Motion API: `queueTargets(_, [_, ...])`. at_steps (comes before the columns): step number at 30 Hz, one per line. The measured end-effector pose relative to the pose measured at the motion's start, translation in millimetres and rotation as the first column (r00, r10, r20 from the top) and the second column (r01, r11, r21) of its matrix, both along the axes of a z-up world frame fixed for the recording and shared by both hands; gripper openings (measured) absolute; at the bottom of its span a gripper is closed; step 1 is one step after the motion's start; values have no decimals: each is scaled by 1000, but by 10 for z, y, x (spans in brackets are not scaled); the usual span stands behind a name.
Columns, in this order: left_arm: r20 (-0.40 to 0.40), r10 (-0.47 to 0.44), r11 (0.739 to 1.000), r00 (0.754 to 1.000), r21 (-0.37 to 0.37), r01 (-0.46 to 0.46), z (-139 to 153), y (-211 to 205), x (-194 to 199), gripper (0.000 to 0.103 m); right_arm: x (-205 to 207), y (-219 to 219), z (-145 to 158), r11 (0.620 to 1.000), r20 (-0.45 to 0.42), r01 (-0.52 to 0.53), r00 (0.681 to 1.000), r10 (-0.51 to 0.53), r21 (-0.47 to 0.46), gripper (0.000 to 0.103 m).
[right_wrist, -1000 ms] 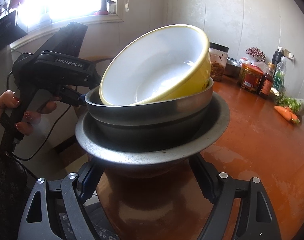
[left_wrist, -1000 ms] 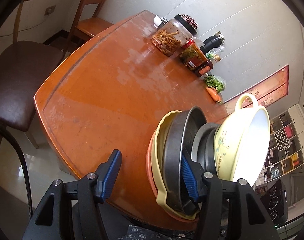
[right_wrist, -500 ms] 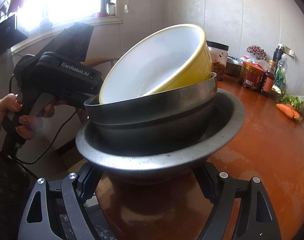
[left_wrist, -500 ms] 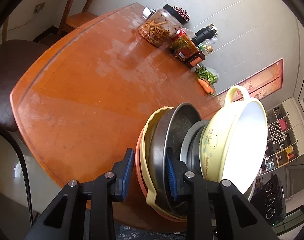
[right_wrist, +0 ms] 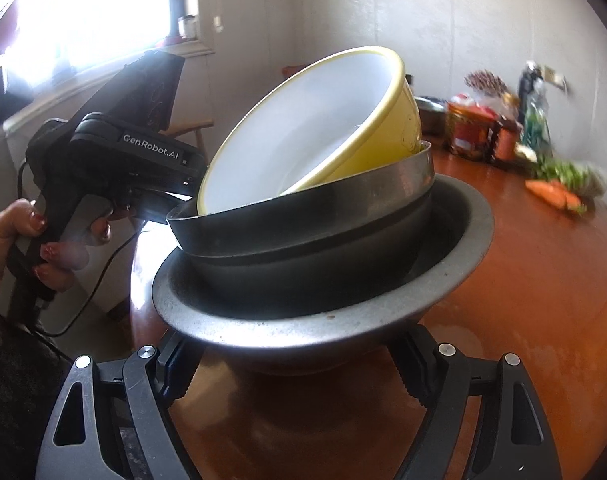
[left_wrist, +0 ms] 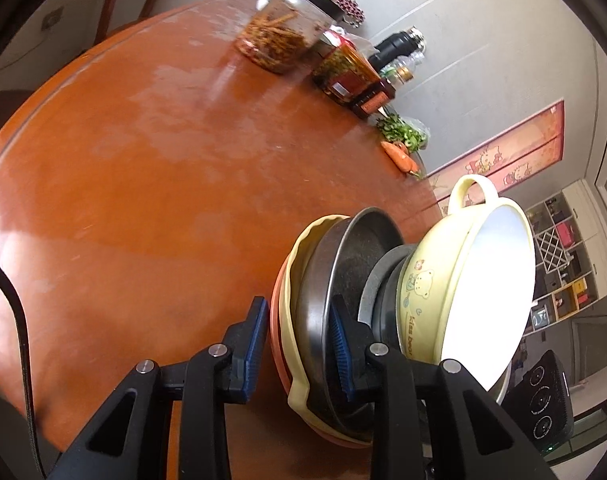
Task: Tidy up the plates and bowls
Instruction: 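Lower the bowl stack onto the pans on the orange plate with both tools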
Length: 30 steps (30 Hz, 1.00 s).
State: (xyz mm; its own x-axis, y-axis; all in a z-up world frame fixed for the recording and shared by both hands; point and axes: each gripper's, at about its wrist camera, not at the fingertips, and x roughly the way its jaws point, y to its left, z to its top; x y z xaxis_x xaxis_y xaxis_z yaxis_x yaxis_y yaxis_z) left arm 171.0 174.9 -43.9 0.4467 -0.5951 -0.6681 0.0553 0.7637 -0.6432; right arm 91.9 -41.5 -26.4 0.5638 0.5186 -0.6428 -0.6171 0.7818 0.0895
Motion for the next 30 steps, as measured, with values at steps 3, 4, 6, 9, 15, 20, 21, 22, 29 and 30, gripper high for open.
queueTargets(3, [0, -20, 1000, 1000, 24, 20, 37, -192, 115, 31, 62, -168, 14, 999, -36, 24, 999, -22, 34, 83])
queueTargets(4, [-1, -26, 999, 1000, 25, 26, 43, -232, 138, 31, 80, -222, 15, 998, -50, 31, 998, -29, 46, 83])
queueTargets(6, [-14, -45, 999, 999, 27, 46, 35, -361, 215, 31, 86, -309, 27, 998, -65, 47, 997, -43, 52, 83])
queueTargets(9, [-24, -70, 997, 997, 34, 71, 19, -531, 300, 31, 140, -451, 46, 997, -51, 78, 996, -77, 15, 83])
queueTargets(15, [-32, -106, 993, 994, 47, 107, 23, -889, 478, 31, 282, -744, 40, 993, -65, 120, 991, -120, -2, 83])
queueTargets(20, [-37, -115, 992, 993, 45, 117, 18, -1116, 627, 31, 391, -961, 55, 988, -80, 156, 985, -156, -7, 83])
queueTargets(21, [-39, -114, 992, 993, 41, 116, 15, -1149, 656, 31, 420, -1001, 56, 987, -81, 163, 983, -163, -9, 83])
queueTargets(22, [-39, -114, 993, 993, 39, 115, 12, -1188, 687, 31, 443, -1013, 62, 986, -83, 167, 982, -167, -9, 83])
queueTargets(29, [-34, -112, 993, 993, 37, 114, 16, -1324, 809, 31, 592, -1152, 83, 981, -102, 196, 975, -195, -5, 83])
queueTargets(30, [-29, -110, 993, 993, 41, 112, 29, -1330, 811, 31, 617, -1157, 81, 980, -105, 197, 975, -197, -3, 83])
